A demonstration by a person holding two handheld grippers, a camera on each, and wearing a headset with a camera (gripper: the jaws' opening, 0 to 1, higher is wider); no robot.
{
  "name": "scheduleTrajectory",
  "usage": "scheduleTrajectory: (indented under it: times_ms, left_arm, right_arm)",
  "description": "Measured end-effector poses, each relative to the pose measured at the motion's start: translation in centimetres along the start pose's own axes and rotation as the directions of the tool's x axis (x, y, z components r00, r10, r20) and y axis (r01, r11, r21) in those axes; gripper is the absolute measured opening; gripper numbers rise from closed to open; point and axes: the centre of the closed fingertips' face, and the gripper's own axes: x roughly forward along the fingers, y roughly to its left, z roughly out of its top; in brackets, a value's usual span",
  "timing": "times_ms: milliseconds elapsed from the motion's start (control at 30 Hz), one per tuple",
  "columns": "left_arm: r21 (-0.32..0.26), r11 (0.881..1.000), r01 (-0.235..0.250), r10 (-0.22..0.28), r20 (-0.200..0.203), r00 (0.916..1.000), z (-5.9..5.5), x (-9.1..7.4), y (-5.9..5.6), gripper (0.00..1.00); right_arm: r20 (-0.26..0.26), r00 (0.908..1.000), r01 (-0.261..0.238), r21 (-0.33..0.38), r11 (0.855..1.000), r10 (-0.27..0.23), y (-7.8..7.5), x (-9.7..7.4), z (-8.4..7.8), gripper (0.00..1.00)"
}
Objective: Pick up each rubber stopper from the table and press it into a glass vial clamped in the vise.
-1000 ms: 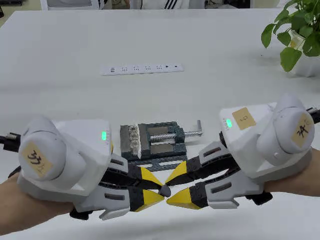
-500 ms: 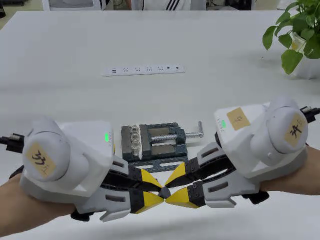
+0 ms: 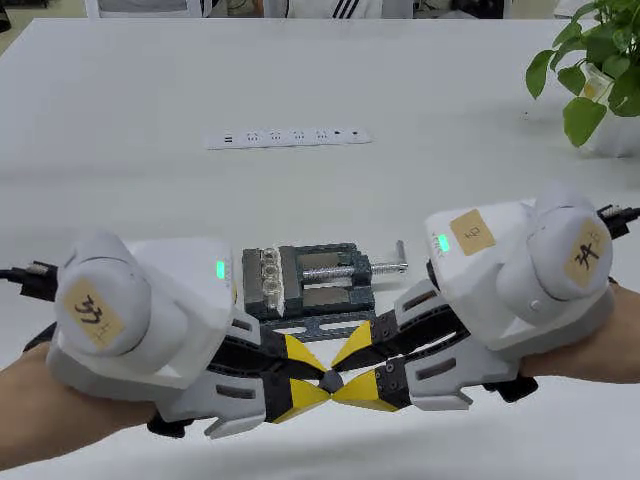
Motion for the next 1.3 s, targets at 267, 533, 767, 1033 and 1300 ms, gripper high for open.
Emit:
scheduleTrajectory:
  times_ms: [267,533,767,1033,1300]
  left_arm:
    - [-0.02,1.0,-0.003,0.002,-0.002,1.0,-0.07,0.15,-0.02,0.04]
    - [-0.01,1.0,-0.003,0.002,-0.007,1.0,-0.37,0.12,-0.05,0.04]
    - [0.06,0.998,-0.008,0.009,-0.019,0.9998,-0.32,0.16,-0.11,0.04]
    - [0.135,0.991,-0.009,0.013,-0.028,0.9995,-0.29,0.24,-0.14,0.04]
    - [0.107,0.994,-0.015,0.018,-0.028,0.9995,-0.28,0.25,0.04,0.04]
  right_arm:
    - [-0.012,0.9999,0.005,-0.013,1.0,-0.005,-0.09,0.06,-0.23,0.08]
    - [-0.02,0.9998,0.001,-0.019,1.0,-0.001,0.05,0.17,-0.33,0.08]
    - [-0.02,0.9998,0.0,-0.007,1.0,0.0,-0.08,0.2,-0.4,0.08]
    - [-0.012,0.9999,-0.011,0.01,1.0,0.012,-0.02,0.04,-0.37,0.08]
    - [-0.011,0.9999,-0.01,-0.003,1.0,0.01,0.01,-0.05,-0.31,0.08]
